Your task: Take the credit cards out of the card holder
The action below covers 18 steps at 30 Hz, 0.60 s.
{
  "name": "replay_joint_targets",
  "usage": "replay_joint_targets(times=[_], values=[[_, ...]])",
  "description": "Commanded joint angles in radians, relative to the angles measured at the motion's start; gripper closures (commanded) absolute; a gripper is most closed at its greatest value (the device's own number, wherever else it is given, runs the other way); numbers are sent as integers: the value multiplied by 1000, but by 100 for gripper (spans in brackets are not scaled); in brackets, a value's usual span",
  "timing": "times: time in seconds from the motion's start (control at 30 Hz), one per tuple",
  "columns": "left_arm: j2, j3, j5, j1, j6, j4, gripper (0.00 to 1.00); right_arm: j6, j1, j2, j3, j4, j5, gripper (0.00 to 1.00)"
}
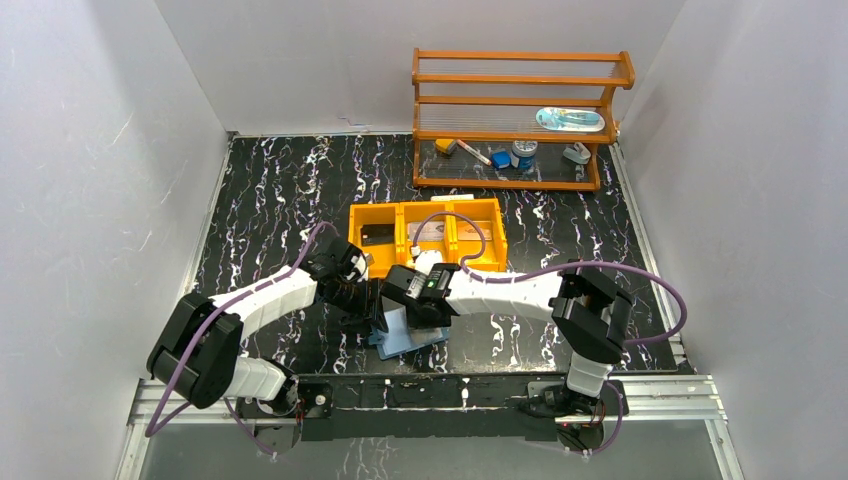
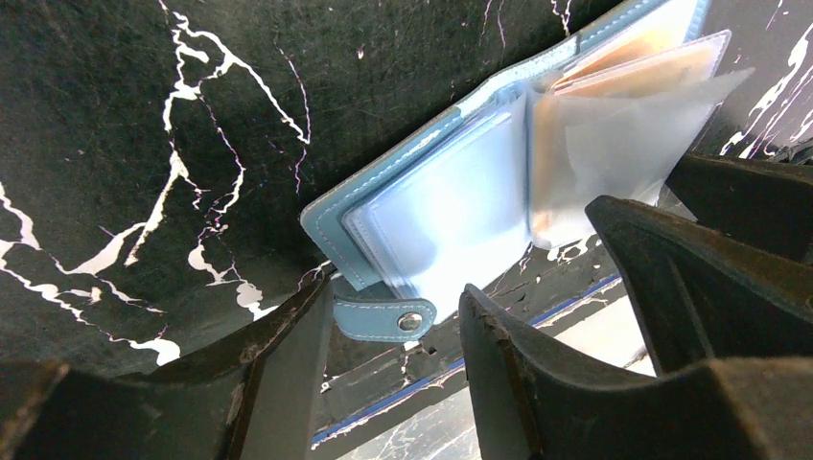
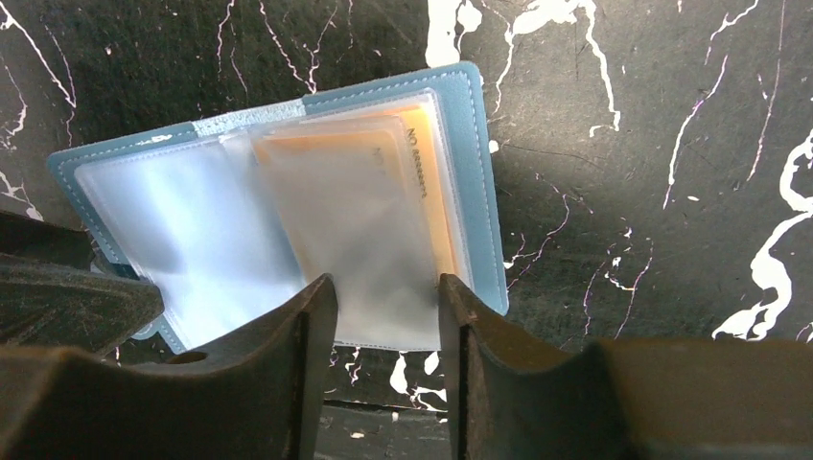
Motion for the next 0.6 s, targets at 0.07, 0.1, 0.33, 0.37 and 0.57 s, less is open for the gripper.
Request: replay_joint_targets(times=[0.07, 0.1, 0.33, 0.37, 0.57], values=[[2, 29, 30, -2, 7, -11, 51, 4, 10, -44, 46, 20, 7, 47], [3, 28, 30, -3, 7, -11, 51, 5, 11, -49, 43, 27, 5, 47], [9, 31, 32, -3, 10, -12, 51, 10, 11, -74, -4, 97, -39, 47], [8, 32, 32, -3, 9, -12, 51, 10, 11, -79, -8, 104, -41, 48], [0, 28, 30, -3, 3, -11, 51, 24, 10, -145, -50, 171, -42, 51]])
